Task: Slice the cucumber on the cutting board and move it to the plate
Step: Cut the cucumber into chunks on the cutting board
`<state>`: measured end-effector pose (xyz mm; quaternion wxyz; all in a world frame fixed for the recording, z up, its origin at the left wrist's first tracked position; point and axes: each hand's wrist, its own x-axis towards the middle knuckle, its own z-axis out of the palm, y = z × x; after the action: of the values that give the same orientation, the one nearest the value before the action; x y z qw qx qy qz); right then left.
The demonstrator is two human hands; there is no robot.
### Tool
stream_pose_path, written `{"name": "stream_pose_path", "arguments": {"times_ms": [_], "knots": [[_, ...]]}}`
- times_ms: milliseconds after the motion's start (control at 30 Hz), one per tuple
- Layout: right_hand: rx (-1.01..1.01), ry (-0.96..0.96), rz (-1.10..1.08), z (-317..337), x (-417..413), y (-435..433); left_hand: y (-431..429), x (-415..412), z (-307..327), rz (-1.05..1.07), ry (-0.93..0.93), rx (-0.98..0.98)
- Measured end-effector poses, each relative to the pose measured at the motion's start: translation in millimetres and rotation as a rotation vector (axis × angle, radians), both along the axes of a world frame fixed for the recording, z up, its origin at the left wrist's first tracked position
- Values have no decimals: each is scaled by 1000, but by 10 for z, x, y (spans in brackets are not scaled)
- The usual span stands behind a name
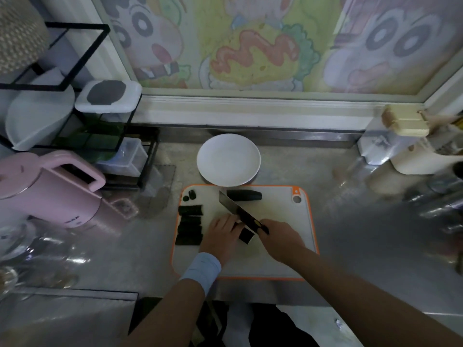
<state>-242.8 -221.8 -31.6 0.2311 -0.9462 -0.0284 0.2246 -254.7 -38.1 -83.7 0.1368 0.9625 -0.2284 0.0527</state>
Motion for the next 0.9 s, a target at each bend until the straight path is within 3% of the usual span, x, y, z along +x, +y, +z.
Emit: {"name": "stream_pose_path", "arguments": {"times_ms": [267, 633, 900], "knots": [[10, 11, 30, -105, -128, -22, -129, -208, -96, 42, 75, -195], [-21, -142, 123, 8, -159, 29, -111, -126, -81, 44, 38, -218], [-76, -148, 127, 78, -225, 51, -137, -92, -17, 31, 3, -234]]}}
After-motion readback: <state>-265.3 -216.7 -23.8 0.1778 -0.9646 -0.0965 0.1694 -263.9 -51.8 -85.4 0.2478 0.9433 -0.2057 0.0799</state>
